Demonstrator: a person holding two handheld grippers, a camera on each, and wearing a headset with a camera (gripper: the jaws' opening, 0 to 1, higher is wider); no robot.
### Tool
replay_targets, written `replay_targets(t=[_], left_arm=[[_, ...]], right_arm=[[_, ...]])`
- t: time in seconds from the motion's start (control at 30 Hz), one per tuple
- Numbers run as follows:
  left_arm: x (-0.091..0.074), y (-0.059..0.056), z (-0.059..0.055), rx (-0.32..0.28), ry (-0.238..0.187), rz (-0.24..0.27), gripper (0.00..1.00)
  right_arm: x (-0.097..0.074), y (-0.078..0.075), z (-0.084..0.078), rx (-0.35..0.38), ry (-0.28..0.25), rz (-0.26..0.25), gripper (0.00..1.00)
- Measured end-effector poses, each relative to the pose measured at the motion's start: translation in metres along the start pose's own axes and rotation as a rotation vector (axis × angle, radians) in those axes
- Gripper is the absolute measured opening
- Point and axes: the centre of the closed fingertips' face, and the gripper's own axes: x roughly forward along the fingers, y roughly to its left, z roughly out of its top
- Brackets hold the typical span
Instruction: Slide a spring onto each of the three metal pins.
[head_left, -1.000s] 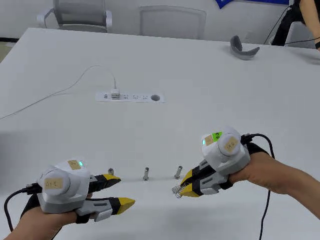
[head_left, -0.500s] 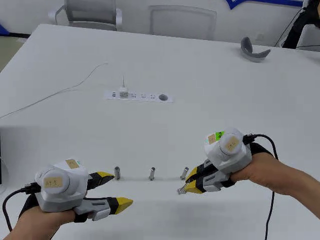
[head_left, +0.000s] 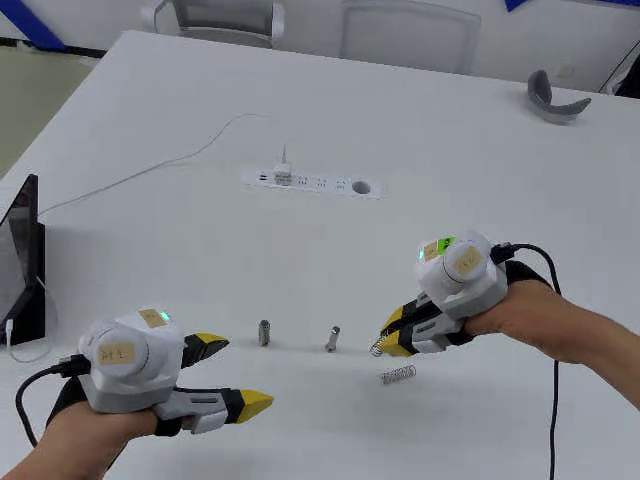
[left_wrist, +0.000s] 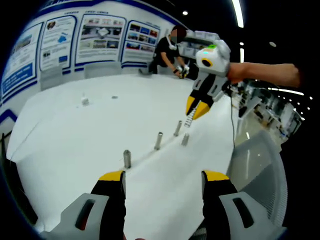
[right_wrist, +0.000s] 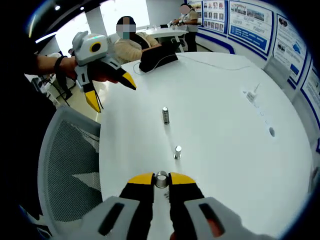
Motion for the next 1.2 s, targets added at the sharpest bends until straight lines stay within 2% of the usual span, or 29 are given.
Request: replay_targets(t=[0.3,0.7,0.97,1.2], left_arm=[[-0.011,0.007,-0.01,-0.023,0.007,0.035,0.66],[-0.017,0.009,-0.016,-0.048,0.015,0.055,0.68],[-0.022,0.01,-0.025,-0.064,0.024,0.063,0.68],[-0.025,0.012,-0.027,-0.077,0.023,0.072,0.68]], right_arm=[[0.016,-0.013,0.01,-0.028,0.015,-0.001,0.12],[0.028,-0.021,0.012,-0.057,0.037,0.003,0.12],[0.038,-0.026,0.018,-0.063,0.037,0.008,0.12],[0.045,-0.028,0.024,-0.074,0.034,0.012,0.12]])
